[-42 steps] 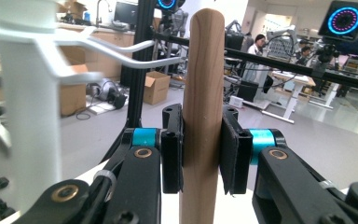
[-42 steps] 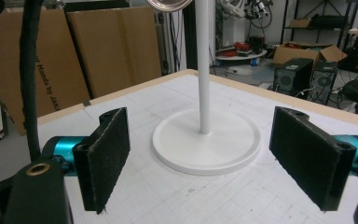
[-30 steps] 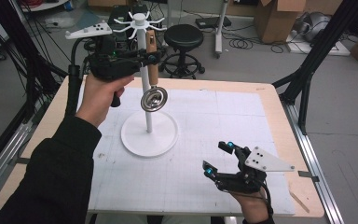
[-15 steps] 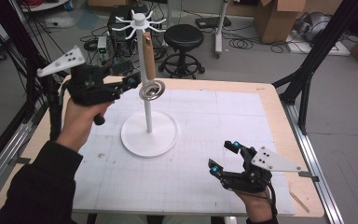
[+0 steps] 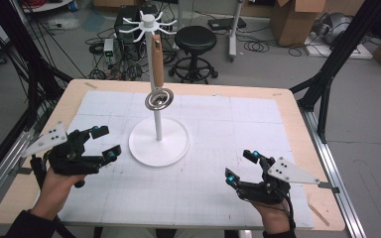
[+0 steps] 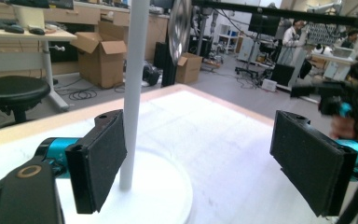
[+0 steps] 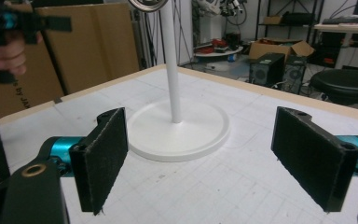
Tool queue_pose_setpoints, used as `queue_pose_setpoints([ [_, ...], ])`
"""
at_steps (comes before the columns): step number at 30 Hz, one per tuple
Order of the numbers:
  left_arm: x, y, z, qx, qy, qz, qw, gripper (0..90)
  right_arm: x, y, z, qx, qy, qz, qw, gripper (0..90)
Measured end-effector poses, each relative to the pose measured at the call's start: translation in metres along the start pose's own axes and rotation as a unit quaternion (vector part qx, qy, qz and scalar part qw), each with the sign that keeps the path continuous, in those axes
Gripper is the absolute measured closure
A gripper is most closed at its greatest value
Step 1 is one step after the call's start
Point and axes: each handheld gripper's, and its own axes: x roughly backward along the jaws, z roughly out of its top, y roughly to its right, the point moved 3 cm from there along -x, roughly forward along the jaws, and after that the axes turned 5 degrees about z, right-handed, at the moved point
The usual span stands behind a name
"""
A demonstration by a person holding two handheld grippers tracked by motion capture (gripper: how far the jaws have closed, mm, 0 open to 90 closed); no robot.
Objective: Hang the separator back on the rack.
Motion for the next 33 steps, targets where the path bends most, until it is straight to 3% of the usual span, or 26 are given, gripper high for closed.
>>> queue_pose_setpoints([
  [3, 0.009, -0.002, -0.013, -0.006, -0.006, 0.007, 0.9999, 19.0, 0.004, 0.003, -0.002, -0.001, 0.009, -0.006, 0.9999, 16.5],
  [9, 0.019, -0.008, -0.031, 0.014, 0.011, 0.017, 0.9997, 19.3, 0.011, 0.010, -0.007, -0.001, 0.015, -0.025, 0.9996, 16.4],
  [13, 0.020, -0.011, -0.042, 0.023, 0.007, 0.021, 0.9995, 19.5, 0.012, 0.014, -0.011, -0.007, 0.013, -0.034, 0.9993, 16.4],
  [20, 0.019, -0.011, -0.050, 0.020, -0.007, 0.020, 0.9996, 19.9, 0.013, 0.016, -0.012, -0.008, 0.013, -0.038, 0.9992, 16.4],
  [33, 0.020, -0.014, -0.050, 0.027, 0.001, 0.026, 0.9993, 20.0, 0.012, 0.018, -0.014, -0.009, 0.009, -0.036, 0.9993, 16.4],
])
